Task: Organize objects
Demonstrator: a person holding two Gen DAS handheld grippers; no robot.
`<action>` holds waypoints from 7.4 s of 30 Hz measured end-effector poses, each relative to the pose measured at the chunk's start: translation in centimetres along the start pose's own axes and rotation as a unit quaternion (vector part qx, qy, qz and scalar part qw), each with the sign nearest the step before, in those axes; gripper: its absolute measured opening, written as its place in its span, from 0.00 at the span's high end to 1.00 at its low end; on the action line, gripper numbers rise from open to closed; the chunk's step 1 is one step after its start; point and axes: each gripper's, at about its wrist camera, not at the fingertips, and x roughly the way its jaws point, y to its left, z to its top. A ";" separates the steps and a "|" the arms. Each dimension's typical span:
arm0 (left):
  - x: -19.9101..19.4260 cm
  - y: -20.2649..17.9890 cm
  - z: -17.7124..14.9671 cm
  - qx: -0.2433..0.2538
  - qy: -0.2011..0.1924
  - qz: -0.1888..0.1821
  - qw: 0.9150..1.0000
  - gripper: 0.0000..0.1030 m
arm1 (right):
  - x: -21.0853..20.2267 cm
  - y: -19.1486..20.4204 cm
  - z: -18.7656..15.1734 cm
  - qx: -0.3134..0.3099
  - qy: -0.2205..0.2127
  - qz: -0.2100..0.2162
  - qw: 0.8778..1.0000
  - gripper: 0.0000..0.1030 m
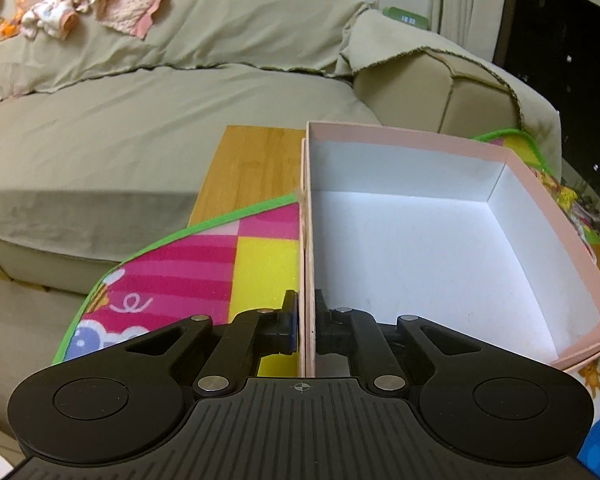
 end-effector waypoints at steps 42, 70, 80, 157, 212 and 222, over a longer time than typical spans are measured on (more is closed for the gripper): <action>-1.4 -0.6 -0.2 -0.014 -0.003 -0.004 1.000 0.91 | -5.6 -4.3 7.2 0.115 -0.066 -0.044 0.990 0.48; -2.0 1.0 -0.3 -0.026 0.005 0.039 0.999 0.90 | 11.4 -2.4 13.9 0.017 0.038 -0.025 0.999 0.65; -2.0 1.2 -0.6 -0.032 0.002 0.036 0.999 0.90 | 4.6 -2.6 7.1 -0.056 0.055 0.003 0.997 0.65; -1.3 -0.4 -1.1 -0.054 0.014 0.010 0.998 0.89 | 2.6 -10.6 7.1 0.148 0.045 -0.028 0.987 0.79; -1.4 -1.0 -1.3 -0.056 0.016 0.015 0.998 0.89 | -3.4 -9.6 0.3 0.122 -0.012 -0.143 0.982 0.86; -1.3 -0.9 -1.4 -0.056 0.013 0.013 0.998 0.89 | -9.6 -7.4 -2.4 0.081 -0.048 -0.058 0.994 0.74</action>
